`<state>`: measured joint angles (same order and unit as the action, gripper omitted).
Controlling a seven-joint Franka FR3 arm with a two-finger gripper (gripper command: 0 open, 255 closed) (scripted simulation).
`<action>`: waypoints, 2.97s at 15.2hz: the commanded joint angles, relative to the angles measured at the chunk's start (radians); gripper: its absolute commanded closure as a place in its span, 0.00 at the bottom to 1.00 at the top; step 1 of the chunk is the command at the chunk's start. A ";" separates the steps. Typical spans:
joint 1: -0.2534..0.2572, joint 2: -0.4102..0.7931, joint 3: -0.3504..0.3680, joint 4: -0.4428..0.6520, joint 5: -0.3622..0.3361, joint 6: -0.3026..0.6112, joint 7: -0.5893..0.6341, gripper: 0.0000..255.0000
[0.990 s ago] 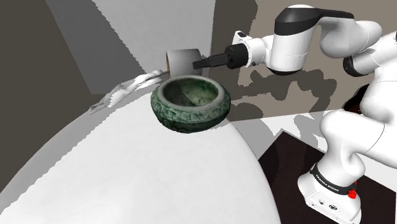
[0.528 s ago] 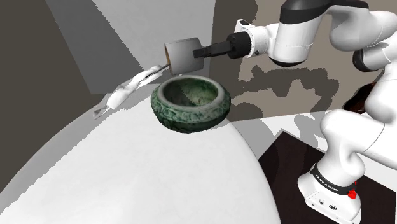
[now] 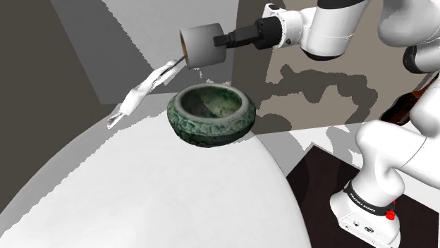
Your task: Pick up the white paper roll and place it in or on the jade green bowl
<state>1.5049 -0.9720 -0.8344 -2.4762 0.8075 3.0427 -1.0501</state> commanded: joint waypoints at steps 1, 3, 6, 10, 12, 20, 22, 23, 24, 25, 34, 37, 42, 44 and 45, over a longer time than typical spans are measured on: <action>-0.021 0.018 0.020 0.019 -0.003 -0.022 0.025 1.00; -0.039 0.036 0.039 0.038 -0.006 -0.043 0.049 1.00; -0.066 0.062 0.065 0.067 -0.013 -0.075 0.086 1.00; -0.100 0.094 0.097 0.109 -0.025 -0.116 0.135 1.00; -0.116 0.110 0.112 0.130 -0.032 -0.137 0.159 1.00; -0.159 0.101 0.308 0.032 0.012 -0.017 0.255 1.00; -0.165 0.102 0.370 0.004 0.030 0.026 0.285 1.00; -0.168 0.104 0.402 -0.009 0.039 0.047 0.301 1.00; -0.171 0.107 0.433 -0.020 0.048 0.067 0.318 1.00; -0.173 0.111 0.466 -0.030 0.057 0.088 0.336 1.00; -0.098 0.127 0.571 -0.105 0.106 0.255 0.387 1.00; -0.019 0.109 0.518 -0.140 0.097 0.318 0.363 1.00; 0.107 0.075 0.424 -0.200 0.055 0.424 0.344 1.00; 0.167 0.057 0.375 -0.232 0.024 0.476 0.341 1.00; 0.166 0.057 0.375 -0.232 0.023 0.476 0.343 1.00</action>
<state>1.6570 -0.9111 -0.4480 -2.7021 0.8385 3.5053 -0.7071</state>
